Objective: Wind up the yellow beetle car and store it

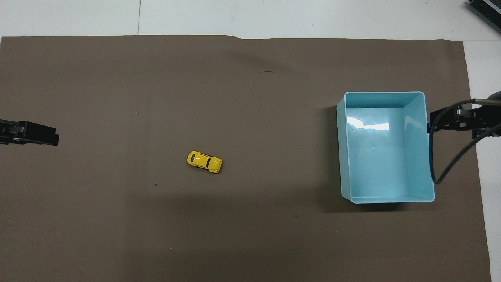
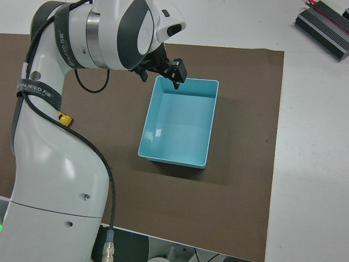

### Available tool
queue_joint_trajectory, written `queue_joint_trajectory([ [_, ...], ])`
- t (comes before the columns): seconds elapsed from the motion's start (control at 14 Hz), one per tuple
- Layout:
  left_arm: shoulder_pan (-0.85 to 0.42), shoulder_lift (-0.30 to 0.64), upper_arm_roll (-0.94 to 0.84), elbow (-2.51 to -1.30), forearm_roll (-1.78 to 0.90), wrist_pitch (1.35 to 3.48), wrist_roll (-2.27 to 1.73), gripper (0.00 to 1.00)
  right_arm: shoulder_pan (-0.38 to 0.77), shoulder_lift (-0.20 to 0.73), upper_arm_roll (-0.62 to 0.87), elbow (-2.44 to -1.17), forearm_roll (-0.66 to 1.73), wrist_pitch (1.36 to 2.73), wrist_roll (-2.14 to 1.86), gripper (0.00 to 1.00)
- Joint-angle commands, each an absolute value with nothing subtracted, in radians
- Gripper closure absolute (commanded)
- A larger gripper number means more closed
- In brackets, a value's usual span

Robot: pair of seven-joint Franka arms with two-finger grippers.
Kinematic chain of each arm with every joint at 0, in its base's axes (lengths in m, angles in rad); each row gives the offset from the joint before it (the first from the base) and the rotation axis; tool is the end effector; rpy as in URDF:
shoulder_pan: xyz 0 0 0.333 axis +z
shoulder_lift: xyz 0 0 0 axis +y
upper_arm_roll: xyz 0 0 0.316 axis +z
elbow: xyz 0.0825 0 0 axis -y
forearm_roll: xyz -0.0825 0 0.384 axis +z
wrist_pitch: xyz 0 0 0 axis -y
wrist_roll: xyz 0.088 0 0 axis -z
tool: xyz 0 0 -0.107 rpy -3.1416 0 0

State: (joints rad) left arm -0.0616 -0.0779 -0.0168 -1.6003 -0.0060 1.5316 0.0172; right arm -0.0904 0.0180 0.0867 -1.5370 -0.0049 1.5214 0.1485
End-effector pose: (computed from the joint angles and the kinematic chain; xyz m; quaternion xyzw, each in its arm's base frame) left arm 0.5245 -0.0423 0.6493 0.9988 -0.0479 0.0045 0.0025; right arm 0.5552 -0.0031 0.6262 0.9970 -0.0761 -0.0166 0.0029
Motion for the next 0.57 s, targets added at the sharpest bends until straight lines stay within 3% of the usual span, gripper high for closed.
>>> queue_joint_trajectory([
  [0.0, -0.052, -0.094, -0.020, -1.618, -0.015, 1.528, 0.023, 0.00, -0.104, 0.028, 0.097, -1.516, 0.006, 1.505, 0.127, 0.00],
  [0.5, -0.051, -0.091, -0.018, -1.621, -0.015, 1.537, -0.056, 0.00, -0.104, 0.028, 0.097, -1.516, 0.006, 1.505, 0.127, 0.00],
])
